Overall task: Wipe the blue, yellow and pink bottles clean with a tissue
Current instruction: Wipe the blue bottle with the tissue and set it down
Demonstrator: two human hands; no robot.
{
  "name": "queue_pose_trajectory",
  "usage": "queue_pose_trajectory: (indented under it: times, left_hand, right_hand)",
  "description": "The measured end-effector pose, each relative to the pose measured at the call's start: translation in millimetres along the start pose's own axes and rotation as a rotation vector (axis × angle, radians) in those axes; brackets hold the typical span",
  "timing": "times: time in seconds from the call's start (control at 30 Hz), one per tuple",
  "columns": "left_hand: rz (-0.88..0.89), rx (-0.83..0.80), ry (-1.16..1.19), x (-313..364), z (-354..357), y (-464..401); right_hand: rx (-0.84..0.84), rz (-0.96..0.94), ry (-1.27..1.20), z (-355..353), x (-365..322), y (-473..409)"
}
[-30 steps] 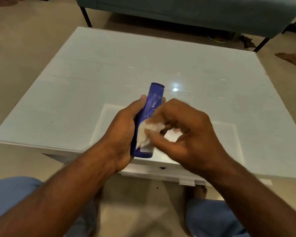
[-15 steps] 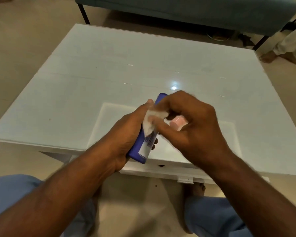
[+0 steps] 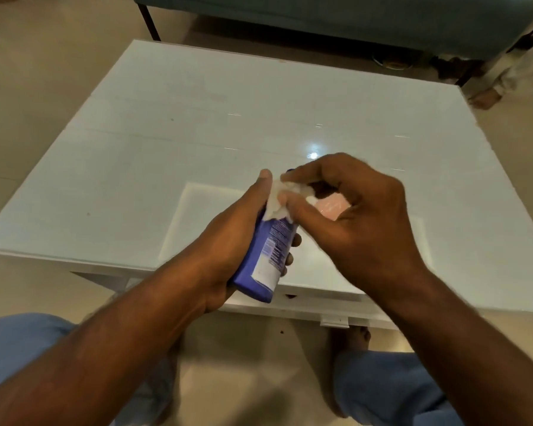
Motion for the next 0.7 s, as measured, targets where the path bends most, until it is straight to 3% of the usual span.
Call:
queue_pose_trajectory:
  times: [0.1, 0.33, 0.5, 0.6, 0.7]
  left_hand:
    - [-0.038, -0.049, -0.02, -3.6, 8.6, 0.6]
    - [0.004, -0.087, 0.154, 1.5, 3.5, -0.1]
    - [-0.005, -0.186, 0.039, -0.7, 8.5, -1.6]
    - [-0.001, -0.138, -0.001, -3.5, 12.0, -2.3]
    - [-0.006, -0.07, 0.111, -3.6, 8.2, -3.3]
  right_hand:
    - [0.048, 0.06, -0.019, -2.5, 5.6, 0.6]
    - [-0.069, 0.086, -0.293, 12.5, -2.2, 6.3]
    - [0.051, 0.218, -0.429, 11.8, -0.6, 2.3]
    - [0.034, 0.214, -0.39, 11.1, 0.3, 2.5]
    - [-0.072, 0.114, -0.346, 14.6, -6.2, 5.9]
Point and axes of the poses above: each hand's wrist, its own y-axis away from the middle knuckle, its own z-axis out of the palm, x = y × z, the point moved 2 cm from there along -y, towards the middle knuckle, and after that the axes turned 6 degrees about -x, right-handed, at the moved point
